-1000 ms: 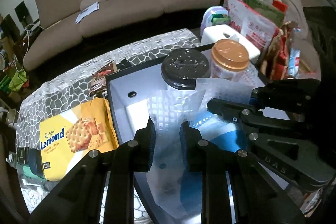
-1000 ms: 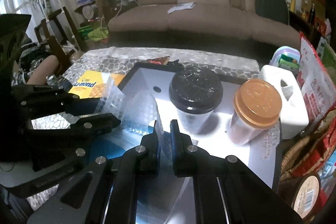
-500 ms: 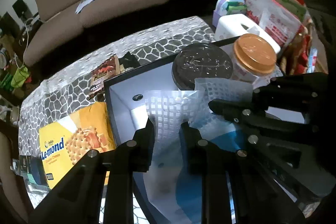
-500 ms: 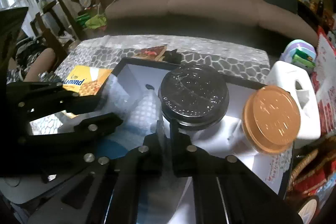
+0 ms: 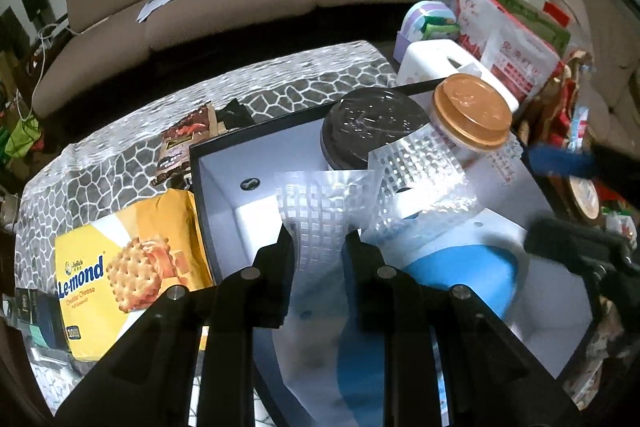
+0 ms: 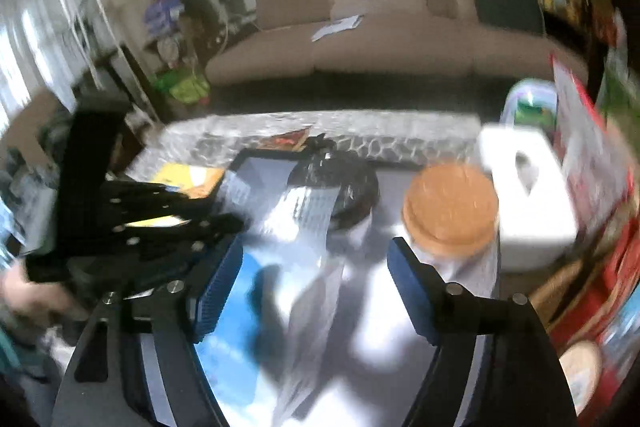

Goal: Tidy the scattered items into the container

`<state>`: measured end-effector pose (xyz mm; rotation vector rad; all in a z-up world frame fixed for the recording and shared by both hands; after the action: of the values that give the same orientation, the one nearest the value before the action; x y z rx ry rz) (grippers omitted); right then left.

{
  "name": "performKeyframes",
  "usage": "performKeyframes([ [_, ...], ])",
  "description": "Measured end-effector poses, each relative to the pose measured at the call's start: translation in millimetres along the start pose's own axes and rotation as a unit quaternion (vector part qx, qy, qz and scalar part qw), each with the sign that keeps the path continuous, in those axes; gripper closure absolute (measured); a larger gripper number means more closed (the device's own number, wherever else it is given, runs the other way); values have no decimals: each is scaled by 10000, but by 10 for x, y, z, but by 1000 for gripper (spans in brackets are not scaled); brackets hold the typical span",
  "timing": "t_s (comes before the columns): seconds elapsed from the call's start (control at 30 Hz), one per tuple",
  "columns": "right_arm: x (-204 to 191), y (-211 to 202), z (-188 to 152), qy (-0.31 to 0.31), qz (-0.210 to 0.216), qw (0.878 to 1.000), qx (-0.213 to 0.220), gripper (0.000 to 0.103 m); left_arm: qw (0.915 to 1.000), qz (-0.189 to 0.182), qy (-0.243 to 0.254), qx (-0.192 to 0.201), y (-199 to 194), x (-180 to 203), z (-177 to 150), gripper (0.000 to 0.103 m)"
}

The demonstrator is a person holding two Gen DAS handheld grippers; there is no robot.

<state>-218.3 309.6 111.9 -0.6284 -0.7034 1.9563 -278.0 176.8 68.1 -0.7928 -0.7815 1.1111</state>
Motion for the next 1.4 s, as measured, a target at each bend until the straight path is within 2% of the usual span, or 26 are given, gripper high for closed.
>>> performKeyframes([
  [0.03,-11,7,-57,104,182,9997,-90,21,10000,17,40,9,-11,10,-9,83],
  [0.07,-22,42,-189,221,444,9983,-304,21,10000,39,68,12,-18,15,-12,83],
  [0.17,-63,163,-451,64,505,9960,-737,16,10000,53,58,-7,-15,10,-10,83],
  [0.27,-150,392,-637,207,898,9881,-1231,14,10000,85,29,-13,-4,-2,-9,83],
  [0.3,-185,442,-652,279,1012,9864,-1267,14,9999,104,6,-25,7,-13,-5,83],
  [0.33,-230,489,-663,326,1132,9843,-1316,20,9999,123,-10,-44,19,-20,3,83],
  [0.37,-310,530,-671,342,1325,9813,-1354,31,9999,155,-18,-61,33,-30,10,83],
  [0.4,-361,534,-690,344,1488,9788,-1368,32,9997,210,-23,-92,55,-49,17,83],
  [0.47,-398,522,-670,230,1316,9814,-1377,37,9996,201,-73,-169,79,-73,17,83],
  [0.67,-399,431,-710,676,1576,9725,-1579,56,9976,452,-90,-514,197,-157,-136,83],
  [0.9,-555,357,-803,359,1445,9703,-1908,60,9917,869,348,-881,339,-100,-471,83],
  [0.97,-589,352,-851,279,1397,9684,-2047,60,9899,995,515,-867,360,-54,-538,84],
  [1.13,-589,336,-833,297,1330,9684,-2087,63,9895,1037,441,-900,352,-56,-552,84],
  [1.33,-555,397,-788,373,1135,9707,-2085,62,9898,1106,373,-815,341,-47,-536,73],
  [1.4,-524,417,-769,431,1085,9712,-2076,61,9919,1060,239,-651,249,-30,-498,46],
])
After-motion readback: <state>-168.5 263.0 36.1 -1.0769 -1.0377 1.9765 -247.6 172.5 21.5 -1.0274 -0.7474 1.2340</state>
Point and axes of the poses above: each gripper's, at about its wrist camera, not at the fingertips, and y roughly the way its jaws point, x to its right, z to its top, the point moved 8 cm from there along y, roughly the way its jaws point, and after that the axes turned 12 degrees about -y, right-handed, at the moved point
